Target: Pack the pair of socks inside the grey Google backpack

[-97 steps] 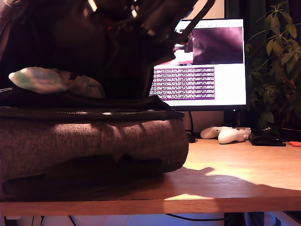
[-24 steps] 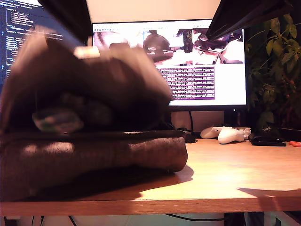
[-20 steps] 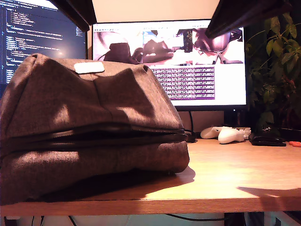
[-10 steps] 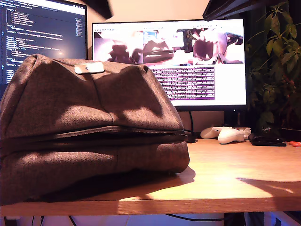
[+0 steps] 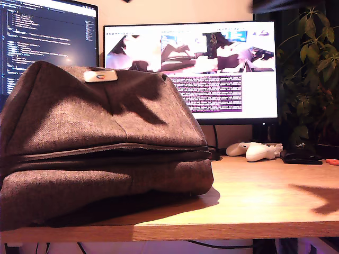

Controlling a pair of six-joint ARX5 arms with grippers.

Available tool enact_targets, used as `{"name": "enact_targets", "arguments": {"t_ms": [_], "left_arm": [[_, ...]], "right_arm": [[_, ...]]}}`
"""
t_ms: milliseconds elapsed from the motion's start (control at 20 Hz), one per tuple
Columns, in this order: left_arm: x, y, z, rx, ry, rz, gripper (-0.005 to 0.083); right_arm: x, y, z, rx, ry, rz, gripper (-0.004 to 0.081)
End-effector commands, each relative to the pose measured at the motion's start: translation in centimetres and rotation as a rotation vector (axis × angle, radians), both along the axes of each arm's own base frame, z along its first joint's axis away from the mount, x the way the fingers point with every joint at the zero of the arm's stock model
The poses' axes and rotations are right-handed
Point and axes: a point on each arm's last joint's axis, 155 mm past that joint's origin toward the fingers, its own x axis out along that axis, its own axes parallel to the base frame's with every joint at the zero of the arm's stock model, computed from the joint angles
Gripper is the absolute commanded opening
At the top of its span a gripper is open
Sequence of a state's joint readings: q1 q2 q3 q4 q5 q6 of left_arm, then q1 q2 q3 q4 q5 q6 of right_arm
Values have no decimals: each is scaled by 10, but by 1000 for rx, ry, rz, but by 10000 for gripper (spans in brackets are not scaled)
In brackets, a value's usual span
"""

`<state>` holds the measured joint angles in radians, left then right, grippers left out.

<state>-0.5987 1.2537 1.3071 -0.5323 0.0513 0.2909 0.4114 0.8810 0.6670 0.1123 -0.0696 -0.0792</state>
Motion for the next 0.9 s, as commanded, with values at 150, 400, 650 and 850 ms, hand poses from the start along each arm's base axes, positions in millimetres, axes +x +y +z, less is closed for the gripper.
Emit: {"name": "enact_targets", "arguments": {"t_ms": [150,400,650,850], "left_arm": [[-7,33,6,-92,-70,72,-24],[-23,72,-1,-191,-125,168,-24],[-48,87,-4,-246,-141,185,-24],[-62,92,7,-278,-161,181,-24]], "right_arm": [[2,-9,-7,37,37,6,-11],[-3,-11,0,84,42,3,-11],[-23,-17,4,73,50,8,-11],[-40,-23,10,77,43,9,-11]]}}
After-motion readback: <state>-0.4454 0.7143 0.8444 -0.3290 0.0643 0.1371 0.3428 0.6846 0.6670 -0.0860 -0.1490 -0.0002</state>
